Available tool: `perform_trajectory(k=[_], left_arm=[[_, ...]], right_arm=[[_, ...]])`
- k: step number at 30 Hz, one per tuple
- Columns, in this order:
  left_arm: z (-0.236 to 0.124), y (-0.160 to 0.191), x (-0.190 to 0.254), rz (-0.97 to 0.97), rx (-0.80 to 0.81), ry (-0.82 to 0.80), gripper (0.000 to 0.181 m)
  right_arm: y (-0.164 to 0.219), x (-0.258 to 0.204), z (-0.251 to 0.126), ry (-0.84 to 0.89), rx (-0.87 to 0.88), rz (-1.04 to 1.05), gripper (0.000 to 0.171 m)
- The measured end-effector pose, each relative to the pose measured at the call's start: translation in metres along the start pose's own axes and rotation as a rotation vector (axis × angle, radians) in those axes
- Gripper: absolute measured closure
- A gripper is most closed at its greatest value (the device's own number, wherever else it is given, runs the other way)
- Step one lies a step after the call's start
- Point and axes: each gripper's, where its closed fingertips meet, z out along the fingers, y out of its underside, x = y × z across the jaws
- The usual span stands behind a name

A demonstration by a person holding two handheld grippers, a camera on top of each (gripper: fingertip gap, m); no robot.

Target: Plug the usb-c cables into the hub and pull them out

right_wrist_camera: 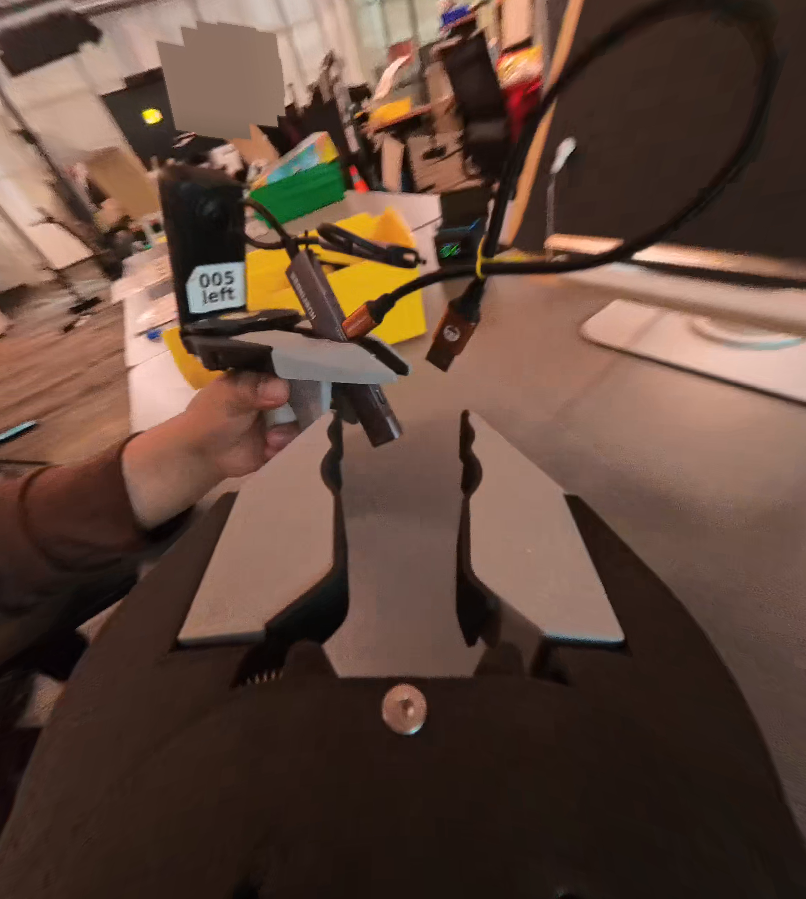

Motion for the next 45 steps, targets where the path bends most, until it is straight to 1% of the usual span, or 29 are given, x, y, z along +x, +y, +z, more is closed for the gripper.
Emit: perform_trajectory(k=[1, 2, 4, 5, 7, 9, 11, 13, 15, 17, 19, 21, 24, 26, 27, 31, 33, 34, 36, 38, 40, 43, 45], left_arm=[[0.003, 0.006, 0.003, 0.001, -0.025, 0.016, 0.177], [0.007, 0.013, 0.005, 0.009, -0.057, 0.021, 0.177], [0.012, 0.026, 0.011, 0.025, -0.115, 0.042, 0.177], [0.015, 0.031, 0.013, 0.023, -0.139, 0.051, 0.177], [0.018, 0.039, 0.014, 0.004, -0.171, 0.057, 0.174], [0.022, 0.048, 0.012, -0.009, -0.208, 0.047, 0.176], [0.023, 0.053, 0.013, -0.028, -0.234, 0.059, 0.175], [0.021, 0.057, 0.009, -0.018, -0.269, 0.038, 0.170], [0.017, 0.053, 0.002, 0.013, -0.261, 0.006, 0.165], [0.014, 0.047, -0.002, 0.016, -0.221, -0.014, 0.164], [0.015, 0.047, 0.000, -0.010, -0.214, 0.010, 0.162], [0.018, 0.052, 0.004, -0.018, -0.234, 0.028, 0.160], [0.018, 0.055, 0.012, 0.046, -0.242, 0.059, 0.172], [0.016, 0.054, 0.023, 0.096, -0.240, 0.120, 0.172], [0.016, 0.052, 0.024, 0.107, -0.232, 0.114, 0.172], [0.017, 0.044, 0.033, 0.059, -0.181, 0.139, 0.173], [0.016, 0.042, 0.034, 0.061, -0.166, 0.136, 0.173], [0.016, 0.041, 0.032, 0.063, -0.158, 0.126, 0.174], [0.015, 0.041, 0.029, 0.063, -0.152, 0.112, 0.174], [0.014, 0.038, 0.029, 0.038, -0.127, 0.122, 0.173], [0.013, 0.031, 0.033, 0.014, -0.085, 0.151, 0.174], [0.011, 0.027, 0.037, -0.025, -0.064, 0.188, 0.174], [0.012, 0.030, 0.041, -0.067, -0.074, 0.227, 0.174]], right_arm=[[0.002, 0.000, 0.006, -0.018, 0.003, 0.010, 0.124], [0.000, 0.003, 0.011, -0.017, 0.030, 0.013, 0.127], [-0.011, 0.010, 0.014, -0.020, 0.098, 0.032, 0.140], [-0.015, 0.008, 0.014, -0.052, 0.116, 0.045, 0.148], [-0.015, 0.000, 0.016, -0.130, 0.089, 0.034, 0.165], [-0.011, -0.005, 0.016, -0.159, 0.045, -0.024, 0.171], [-0.009, -0.002, 0.013, -0.118, 0.033, -0.103, 0.170], [-0.014, 0.001, 0.006, -0.091, 0.073, -0.109, 0.171], [-0.017, 0.006, -0.004, -0.084, 0.100, -0.098, 0.171], [-0.012, 0.011, -0.011, -0.100, 0.092, -0.060, 0.171], [-0.008, 0.013, -0.014, -0.139, 0.087, 0.011, 0.171], [-0.008, 0.012, -0.014, -0.169, 0.094, 0.037, 0.171], [-0.004, 0.012, -0.012, -0.169, 0.062, 0.030, 0.171], [-0.006, 0.008, -0.014, -0.197, 0.080, 0.040, 0.171], [-0.008, 0.006, -0.016, -0.220, 0.095, 0.059, 0.171], [-0.017, 0.000, -0.020, -0.270, 0.153, 0.093, 0.171], [-0.016, -0.001, -0.020, -0.272, 0.146, 0.085, 0.171], [-0.013, -0.001, -0.020, -0.270, 0.131, 0.084, 0.167], [-0.009, -0.002, -0.021, -0.293, 0.109, 0.095, 0.152], [-0.005, 0.000, -0.018, -0.302, 0.081, 0.116, 0.153], [0.001, -0.005, -0.014, -0.327, 0.052, 0.112, 0.160], [0.010, -0.011, -0.008, -0.331, 0.005, 0.054, 0.162], [0.007, -0.015, -0.010, -0.337, 0.027, 0.009, 0.167]])
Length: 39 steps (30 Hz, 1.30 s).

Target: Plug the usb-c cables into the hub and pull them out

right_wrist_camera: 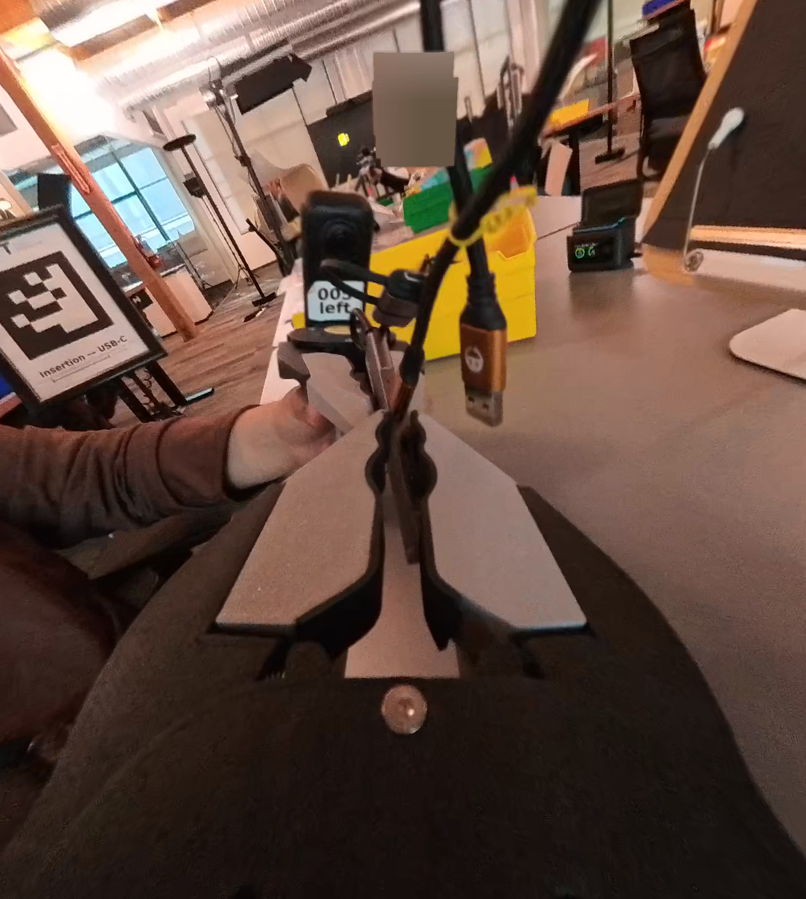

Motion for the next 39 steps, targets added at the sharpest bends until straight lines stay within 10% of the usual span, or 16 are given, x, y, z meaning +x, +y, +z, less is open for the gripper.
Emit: perform_trajectory(k=[39], left_arm=[[0.0024, 0.0033, 0.0096, 0.024, 0.003, 0.052, 0.174]], right_arm=[[0.0020, -0.0089, -0.0013, -0.026, -0.006, -0.049, 0.168]])
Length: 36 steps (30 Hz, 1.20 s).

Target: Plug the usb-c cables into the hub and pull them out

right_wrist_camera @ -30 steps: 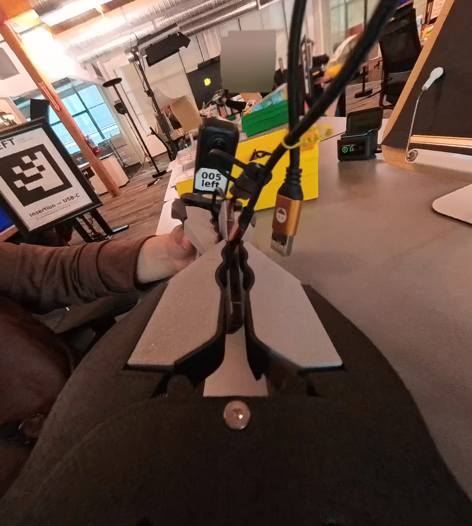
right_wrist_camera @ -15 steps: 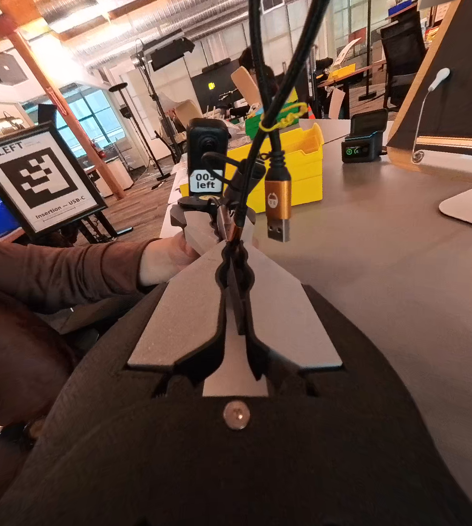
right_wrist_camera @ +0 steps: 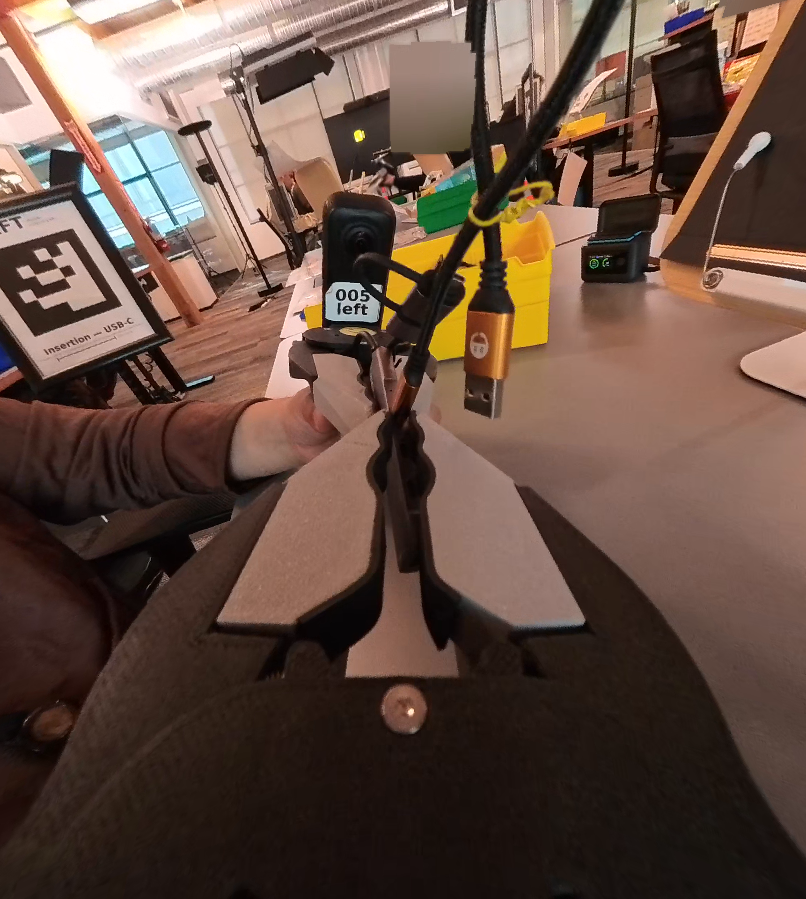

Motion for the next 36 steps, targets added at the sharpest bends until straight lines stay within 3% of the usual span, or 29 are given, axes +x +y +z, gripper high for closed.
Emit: perform_trajectory(k=[20, 36], left_arm=[[-0.001, -0.004, -0.005, -0.021, 0.023, -0.034, 0.174], [-0.011, -0.035, -0.001, -0.142, 0.198, 0.036, 0.174]], right_arm=[[0.003, 0.003, 0.008, 0.010, -0.012, 0.025, 0.168], [-0.037, 0.005, 0.016, 0.054, 0.350, 0.225, 0.166]])
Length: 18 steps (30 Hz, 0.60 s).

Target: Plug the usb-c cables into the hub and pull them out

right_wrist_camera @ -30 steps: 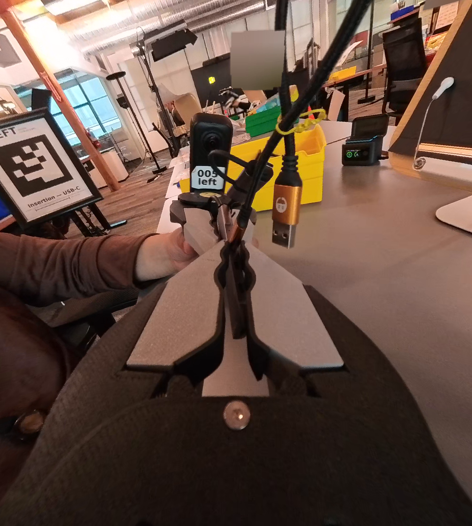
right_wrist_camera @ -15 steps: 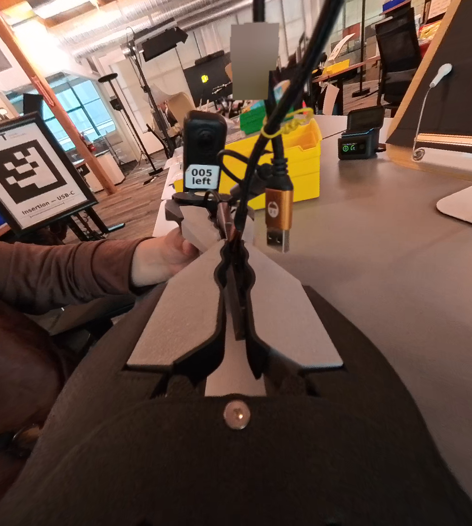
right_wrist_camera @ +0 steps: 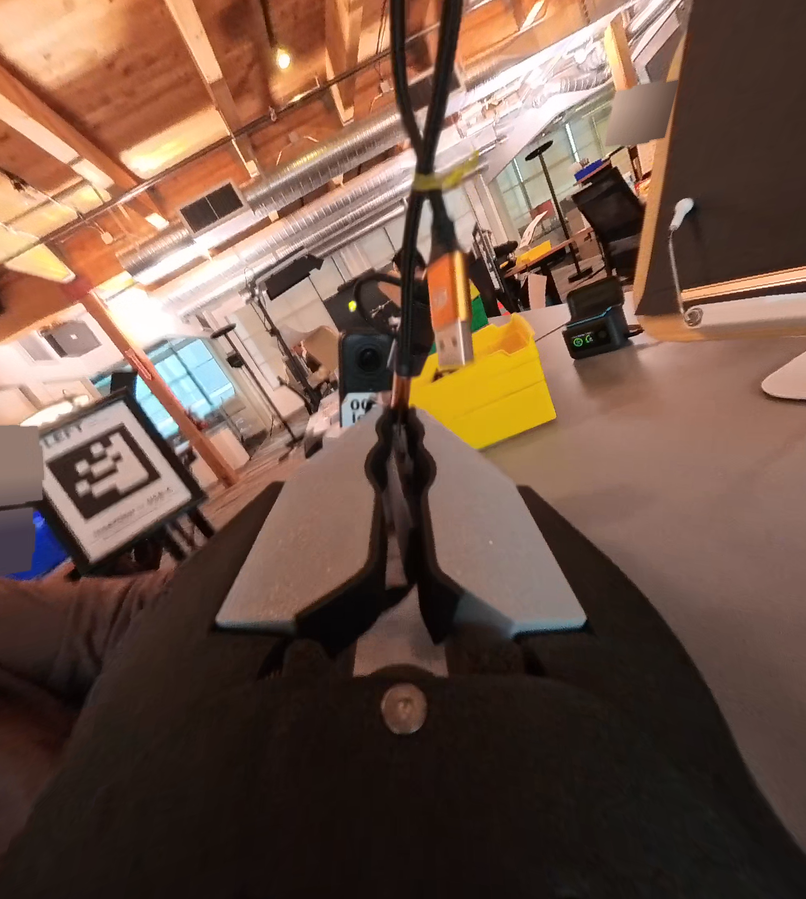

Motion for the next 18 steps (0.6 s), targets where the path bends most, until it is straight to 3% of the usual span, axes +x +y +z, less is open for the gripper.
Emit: perform_trajectory(k=[1, 3, 7, 18], left_arm=[[0.001, 0.014, -0.001, 0.020, -0.075, -0.012, 0.173], [0.006, 0.038, -0.001, 0.056, -0.170, -0.040, 0.173], [0.012, 0.027, 0.004, 0.088, -0.114, -0.016, 0.174], [-0.007, 0.015, -0.028, 0.059, -0.047, -0.142, 0.174]], right_arm=[[-0.024, 0.005, -0.009, 0.014, 0.146, 0.032, 0.170], [-0.053, 0.016, -0.029, -0.016, 0.266, 0.106, 0.169], [-0.029, 0.015, -0.025, 0.065, 0.090, -0.048, 0.168], [-0.043, 0.004, -0.043, 0.201, 0.128, -0.283, 0.169]])
